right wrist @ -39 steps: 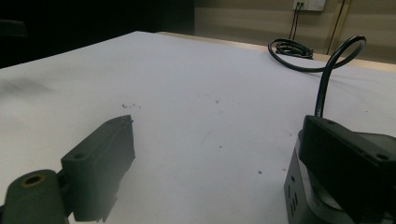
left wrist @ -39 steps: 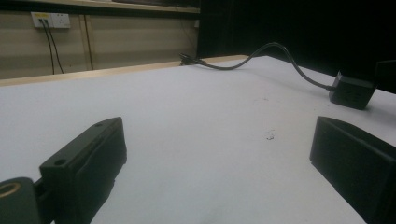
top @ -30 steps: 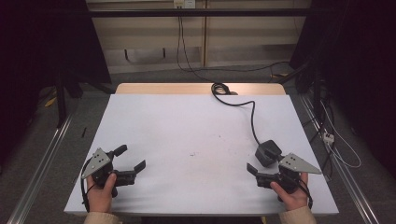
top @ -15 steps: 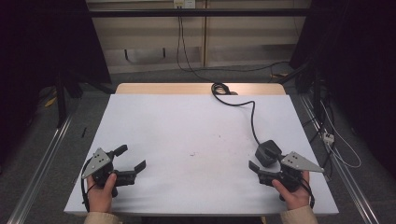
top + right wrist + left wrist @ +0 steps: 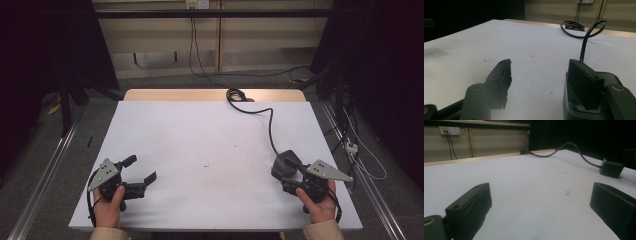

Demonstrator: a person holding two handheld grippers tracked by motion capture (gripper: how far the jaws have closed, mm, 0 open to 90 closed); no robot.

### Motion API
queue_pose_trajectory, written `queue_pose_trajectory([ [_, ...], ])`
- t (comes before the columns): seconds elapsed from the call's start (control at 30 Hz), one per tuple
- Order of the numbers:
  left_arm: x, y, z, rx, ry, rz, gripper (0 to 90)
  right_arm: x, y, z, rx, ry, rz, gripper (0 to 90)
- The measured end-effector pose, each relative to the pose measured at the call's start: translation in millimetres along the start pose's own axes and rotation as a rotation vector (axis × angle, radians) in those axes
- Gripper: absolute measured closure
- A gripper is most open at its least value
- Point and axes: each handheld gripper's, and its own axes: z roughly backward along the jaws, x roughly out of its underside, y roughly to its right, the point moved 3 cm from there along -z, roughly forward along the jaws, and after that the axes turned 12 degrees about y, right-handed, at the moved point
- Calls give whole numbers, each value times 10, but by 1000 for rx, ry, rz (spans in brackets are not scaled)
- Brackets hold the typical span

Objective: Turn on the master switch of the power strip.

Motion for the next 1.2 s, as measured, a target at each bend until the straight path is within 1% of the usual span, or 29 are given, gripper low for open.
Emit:
queue_pose_trajectory([
  [0.03,0,0,0,0,0,0,35,-10,18,7,5,1,-2,390],
  [0.13,-1,1,0,0,0,0,35,-18,33,14,13,-4,-2,403],
  [0.2,1,1,-1,1,-1,0,35,-32,59,22,20,-7,-4,440],
  [0.3,1,1,-1,1,-1,0,35,-38,79,29,27,-13,-8,473],
  [0.4,0,2,-2,0,-1,0,35,-46,99,36,31,-22,5,516],
  [0.57,-1,-1,-1,-1,-1,-2,35,-57,116,48,40,-29,-1,554],
  [0.6,-1,-3,-1,0,-1,-3,35,-60,120,49,43,-38,3,586],
  [0.73,-2,0,-1,1,-1,-3,35,-69,122,48,34,-47,10,634],
  [0.83,-2,-1,-2,1,-1,-4,35,-77,118,47,22,-51,7,675],
  [1.03,-1,2,-4,2,-4,-4,35,-88,116,42,20,-62,4,715],
  [1.07,-1,2,-5,2,-4,-4,35,-90,130,39,34,-66,6,720],
  [1.2,0,2,-6,2,-4,-5,35,-95,165,42,44,-72,-10,741],
])
